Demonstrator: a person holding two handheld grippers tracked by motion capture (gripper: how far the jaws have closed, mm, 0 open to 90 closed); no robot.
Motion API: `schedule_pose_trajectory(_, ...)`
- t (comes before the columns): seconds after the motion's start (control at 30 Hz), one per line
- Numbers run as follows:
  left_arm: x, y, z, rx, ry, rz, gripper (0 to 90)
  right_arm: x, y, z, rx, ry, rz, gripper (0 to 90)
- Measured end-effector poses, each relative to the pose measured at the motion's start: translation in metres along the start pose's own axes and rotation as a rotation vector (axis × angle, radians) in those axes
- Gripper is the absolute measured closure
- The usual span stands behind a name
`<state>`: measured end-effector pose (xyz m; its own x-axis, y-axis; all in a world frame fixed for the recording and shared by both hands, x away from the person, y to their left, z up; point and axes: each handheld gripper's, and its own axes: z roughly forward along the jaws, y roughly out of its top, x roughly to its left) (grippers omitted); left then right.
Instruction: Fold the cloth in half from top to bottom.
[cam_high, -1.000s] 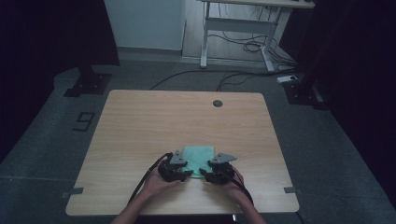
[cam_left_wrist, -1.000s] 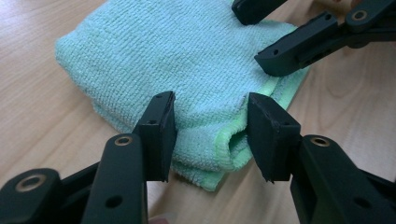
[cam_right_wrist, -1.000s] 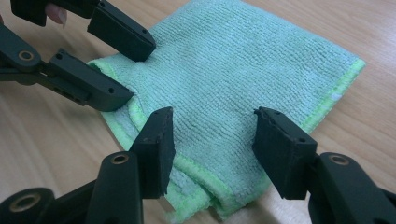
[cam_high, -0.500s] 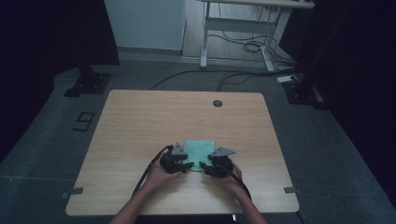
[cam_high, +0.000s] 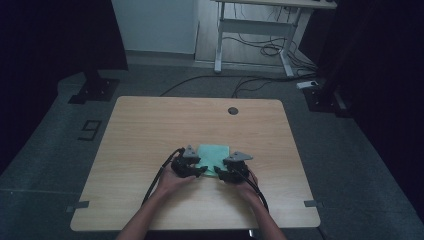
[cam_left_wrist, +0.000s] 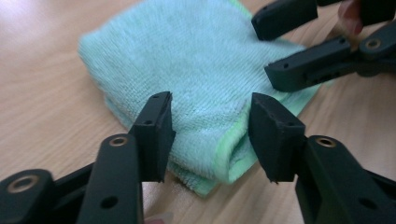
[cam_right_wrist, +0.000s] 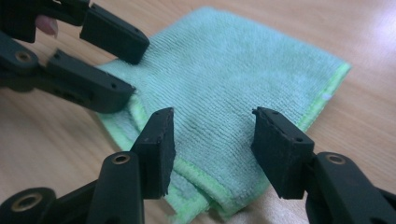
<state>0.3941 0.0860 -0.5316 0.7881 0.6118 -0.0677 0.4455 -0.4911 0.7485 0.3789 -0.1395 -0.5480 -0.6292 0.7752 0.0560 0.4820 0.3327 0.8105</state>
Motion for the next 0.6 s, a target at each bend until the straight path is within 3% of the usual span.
schedule_pose_trajectory(0.13,-0.007,-0.001,-0.020,-0.050,0.030,0.007,47.6,0.002,-0.002,-0.015,-0.069,0.015,0.004,48.1)
schedule_pose_trajectory(0.33,-0.024,-0.013,-0.047,-0.099,0.064,0.012,46.5,0.006,-0.007,-0.036,-0.113,0.016,0.011,47.6)
schedule_pose_trajectory(0.5,-0.034,-0.027,-0.061,-0.100,0.076,0.011,46.4,0.009,-0.015,-0.050,-0.118,0.032,0.016,47.2)
schedule_pose_trajectory(0.6,-0.038,-0.038,-0.068,-0.105,0.074,0.004,46.2,0.013,-0.021,-0.057,-0.106,0.017,-0.004,46.6)
